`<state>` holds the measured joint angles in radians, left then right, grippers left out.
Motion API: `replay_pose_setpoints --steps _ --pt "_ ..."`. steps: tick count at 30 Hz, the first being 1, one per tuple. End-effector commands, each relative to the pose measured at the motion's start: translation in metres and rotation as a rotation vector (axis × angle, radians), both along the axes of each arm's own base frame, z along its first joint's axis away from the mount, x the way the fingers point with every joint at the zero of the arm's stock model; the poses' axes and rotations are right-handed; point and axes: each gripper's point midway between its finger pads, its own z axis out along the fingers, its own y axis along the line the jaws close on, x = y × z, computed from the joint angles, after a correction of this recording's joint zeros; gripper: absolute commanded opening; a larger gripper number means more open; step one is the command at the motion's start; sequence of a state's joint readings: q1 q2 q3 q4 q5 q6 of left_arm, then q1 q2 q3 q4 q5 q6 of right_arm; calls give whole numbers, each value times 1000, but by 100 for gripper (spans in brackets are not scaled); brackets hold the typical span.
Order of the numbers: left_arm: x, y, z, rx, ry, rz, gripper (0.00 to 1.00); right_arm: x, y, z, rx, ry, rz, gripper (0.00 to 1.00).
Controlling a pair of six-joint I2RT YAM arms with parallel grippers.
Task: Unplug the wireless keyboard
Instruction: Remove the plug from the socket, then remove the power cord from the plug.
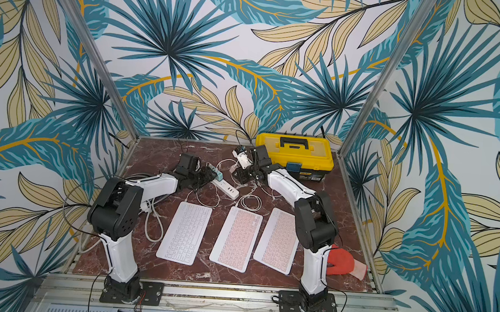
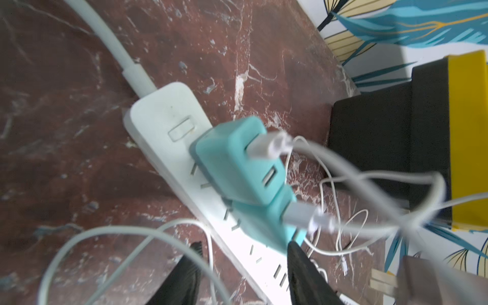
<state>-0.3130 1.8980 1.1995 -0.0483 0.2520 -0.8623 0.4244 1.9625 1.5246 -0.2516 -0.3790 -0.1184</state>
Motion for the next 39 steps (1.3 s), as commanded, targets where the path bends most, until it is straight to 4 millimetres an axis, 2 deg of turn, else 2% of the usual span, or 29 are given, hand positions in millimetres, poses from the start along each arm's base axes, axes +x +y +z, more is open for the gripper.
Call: replay_pose_setpoints --steps 1,5,8,14,17,28,34,39 --pt "-12 -5 41 5 -62 -79 57 -15 2 7 40 28 28 22" --pt "-22 -17 73 -6 -140 -142 63 -26 -1 4 37 39 33 22" --pt "-33 -37 89 -21 -188 -247 65 -35 -1 5 53 41 54 22" --pt "-66 -86 112 -40 -302 -524 65 -57 1 4 80 69 123 23" --pt "-82 -99 117 -56 -344 -636 65 -67 3 6 102 84 155 23" --pt "-122 -106 145 -103 -485 -850 63 -114 9 32 227 166 341 23" --pt "-128 -99 151 -149 -497 -881 62 -124 -2 54 311 168 377 23" --pt "-129 -93 160 -211 -532 -894 60 -135 -2 66 346 164 434 22"
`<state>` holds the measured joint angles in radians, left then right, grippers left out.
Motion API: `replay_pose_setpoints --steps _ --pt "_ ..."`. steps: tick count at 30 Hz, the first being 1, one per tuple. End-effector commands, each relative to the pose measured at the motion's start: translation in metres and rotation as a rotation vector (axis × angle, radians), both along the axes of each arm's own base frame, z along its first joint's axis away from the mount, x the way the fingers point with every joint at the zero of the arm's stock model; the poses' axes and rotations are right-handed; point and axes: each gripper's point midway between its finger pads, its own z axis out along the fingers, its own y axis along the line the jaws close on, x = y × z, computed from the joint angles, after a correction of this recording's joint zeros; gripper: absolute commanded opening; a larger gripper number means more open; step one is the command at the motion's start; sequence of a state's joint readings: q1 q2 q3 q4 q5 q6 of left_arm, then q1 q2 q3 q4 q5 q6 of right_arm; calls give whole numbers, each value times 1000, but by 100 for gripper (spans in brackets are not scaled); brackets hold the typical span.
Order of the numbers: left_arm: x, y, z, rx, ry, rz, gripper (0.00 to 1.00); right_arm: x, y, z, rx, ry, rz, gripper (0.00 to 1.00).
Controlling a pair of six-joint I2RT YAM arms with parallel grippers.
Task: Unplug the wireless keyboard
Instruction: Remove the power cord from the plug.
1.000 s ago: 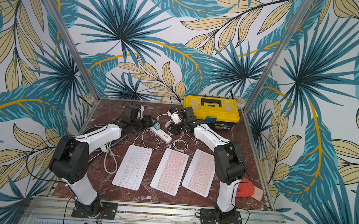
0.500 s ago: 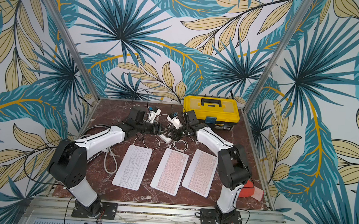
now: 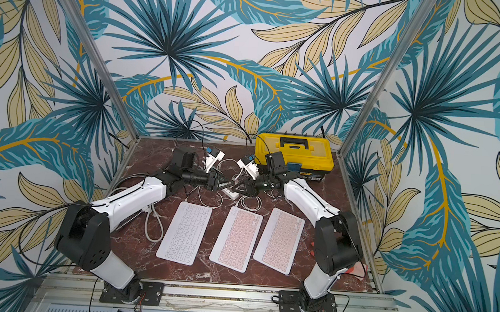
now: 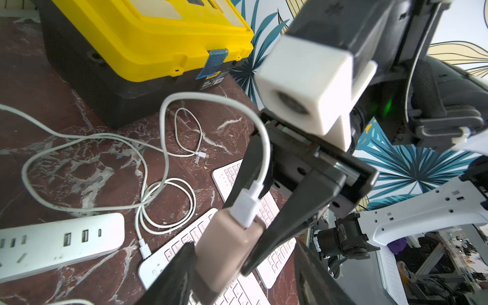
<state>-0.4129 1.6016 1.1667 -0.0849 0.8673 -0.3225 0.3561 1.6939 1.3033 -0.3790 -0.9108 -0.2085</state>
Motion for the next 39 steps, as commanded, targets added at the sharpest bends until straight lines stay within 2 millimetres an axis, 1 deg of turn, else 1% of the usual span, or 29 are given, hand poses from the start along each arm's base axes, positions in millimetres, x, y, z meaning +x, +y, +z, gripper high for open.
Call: replay_pose_setpoints --steps 1,6,9,16,20,25,31,33,35,37,38,39 --pt "-5 8 12 -67 -23 -40 60 -21 3 11 55 12 85 22" --pt "-8 9 7 -71 -5 -55 59 -23 3 15 72 11 97 22" --pt "-9 7 6 -75 2 -69 54 -21 5 16 80 17 98 22" --pt "-26 -1 8 -97 0 -150 51 -17 10 23 111 17 110 22" --pt "-25 -1 6 -97 4 -153 43 -18 12 24 122 24 119 22" --pt "-27 -6 4 -102 17 -175 38 -19 13 24 124 30 124 22" --pt "-30 -8 7 -113 21 -196 23 -16 14 20 120 45 118 22" --pt "-33 -9 8 -121 30 -211 13 -15 15 18 118 52 114 22" --pt "-37 -12 9 -127 35 -230 8 -12 15 16 113 54 105 22" --pt "-40 -13 9 -130 38 -243 0 -9 15 16 113 50 97 22" --pt "-40 -13 9 -130 36 -243 0 -8 15 16 111 49 91 24" --pt "-40 -13 9 -129 37 -241 0 -6 15 16 107 43 84 29"
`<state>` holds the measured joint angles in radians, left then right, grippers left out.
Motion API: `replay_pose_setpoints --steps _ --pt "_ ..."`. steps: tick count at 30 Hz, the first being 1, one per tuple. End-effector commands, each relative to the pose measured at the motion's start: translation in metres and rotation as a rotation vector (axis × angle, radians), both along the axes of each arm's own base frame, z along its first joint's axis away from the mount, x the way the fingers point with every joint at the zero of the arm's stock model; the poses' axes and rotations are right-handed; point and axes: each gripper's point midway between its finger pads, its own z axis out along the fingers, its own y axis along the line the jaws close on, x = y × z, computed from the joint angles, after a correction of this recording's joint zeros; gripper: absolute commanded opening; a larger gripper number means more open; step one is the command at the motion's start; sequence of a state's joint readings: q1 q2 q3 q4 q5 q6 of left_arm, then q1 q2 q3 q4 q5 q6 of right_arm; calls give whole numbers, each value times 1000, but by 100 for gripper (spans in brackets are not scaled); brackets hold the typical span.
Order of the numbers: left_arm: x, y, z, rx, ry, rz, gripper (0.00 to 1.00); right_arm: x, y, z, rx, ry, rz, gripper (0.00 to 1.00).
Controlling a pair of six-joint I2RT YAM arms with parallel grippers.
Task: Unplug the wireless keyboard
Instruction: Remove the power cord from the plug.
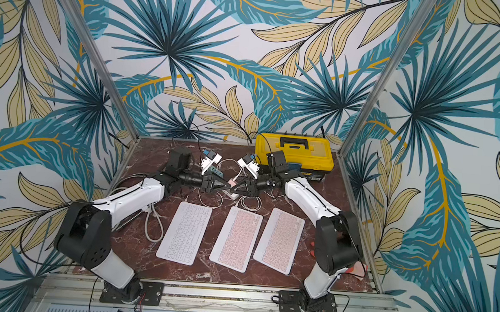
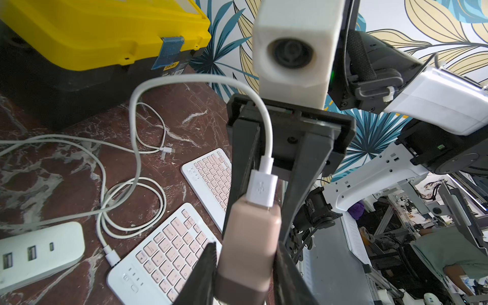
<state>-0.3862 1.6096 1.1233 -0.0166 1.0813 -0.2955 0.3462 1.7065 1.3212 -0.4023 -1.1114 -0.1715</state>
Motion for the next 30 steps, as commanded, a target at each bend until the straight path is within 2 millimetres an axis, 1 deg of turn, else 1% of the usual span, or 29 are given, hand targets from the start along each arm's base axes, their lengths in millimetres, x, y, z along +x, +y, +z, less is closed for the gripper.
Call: replay_pose_setpoints --steps 1,3,4,8,11,14,16,18,22,27,30 --pt "-15 -12 3 -24 36 -69 0 16 7 -6 -35 -64 -35 33" --pt "-12 -9 4 -21 31 -51 0 21 3 -9 -65 -78 -67 41" --pt "-10 -7 4 -18 27 -41 0 23 0 -11 -76 -79 -81 44" --pt "3 8 4 -3 13 35 0 32 -13 -14 -92 -72 -161 53" --pt "11 15 0 11 12 79 0 39 -22 -14 -87 -64 -214 58" --pt "20 19 -6 38 6 132 0 44 -26 -15 -94 -33 -260 60" --pt "28 22 -16 72 3 184 0 48 -28 -14 -98 -3 -296 60" --pt "35 27 -25 105 0 237 0 58 -28 -9 -76 14 -355 60" --pt "48 34 -43 182 -17 340 0 71 -30 -9 -33 146 -492 60" --pt "58 35 -55 259 -55 425 0 79 -18 -25 -55 299 -605 57" --pt "62 33 -59 298 -77 466 0 80 -3 -34 -60 349 -623 57"
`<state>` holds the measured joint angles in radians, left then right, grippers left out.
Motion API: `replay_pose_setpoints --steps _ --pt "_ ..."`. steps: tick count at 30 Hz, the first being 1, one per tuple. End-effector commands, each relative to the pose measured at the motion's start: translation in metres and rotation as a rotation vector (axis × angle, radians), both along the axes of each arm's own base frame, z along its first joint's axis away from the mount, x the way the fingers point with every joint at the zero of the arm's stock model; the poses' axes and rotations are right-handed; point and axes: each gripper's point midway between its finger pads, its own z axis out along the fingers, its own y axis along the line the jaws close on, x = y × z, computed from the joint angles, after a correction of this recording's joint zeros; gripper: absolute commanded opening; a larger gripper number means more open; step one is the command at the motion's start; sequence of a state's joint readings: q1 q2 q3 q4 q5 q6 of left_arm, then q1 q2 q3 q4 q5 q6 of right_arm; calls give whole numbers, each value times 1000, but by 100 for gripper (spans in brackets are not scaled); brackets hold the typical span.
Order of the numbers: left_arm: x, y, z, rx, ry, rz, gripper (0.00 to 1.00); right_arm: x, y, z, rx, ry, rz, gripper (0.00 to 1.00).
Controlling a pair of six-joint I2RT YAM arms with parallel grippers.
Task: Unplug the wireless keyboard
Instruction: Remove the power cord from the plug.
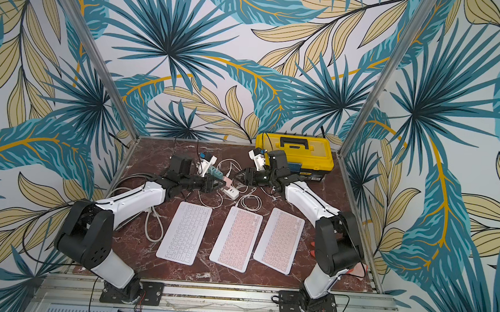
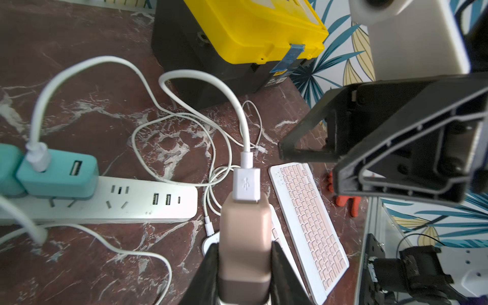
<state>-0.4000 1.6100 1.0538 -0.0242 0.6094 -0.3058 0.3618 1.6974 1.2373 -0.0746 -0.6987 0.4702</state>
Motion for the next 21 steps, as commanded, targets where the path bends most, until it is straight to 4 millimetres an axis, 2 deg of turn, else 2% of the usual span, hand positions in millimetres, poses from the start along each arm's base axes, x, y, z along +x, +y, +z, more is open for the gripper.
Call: replay_pose_setpoints --steps 1,7,12,21 --pt "9 3 -1 70 -63 74 0 10 13 -15 11 101 -95 56" --pt "7 0 -7 102 -72 92 0 19 22 -35 3 190 -164 51" --pt "4 -3 -13 112 -64 83 0 28 25 -37 9 194 -198 46" --pt "0 -7 -23 131 -52 75 0 37 28 -37 -10 198 -214 43"
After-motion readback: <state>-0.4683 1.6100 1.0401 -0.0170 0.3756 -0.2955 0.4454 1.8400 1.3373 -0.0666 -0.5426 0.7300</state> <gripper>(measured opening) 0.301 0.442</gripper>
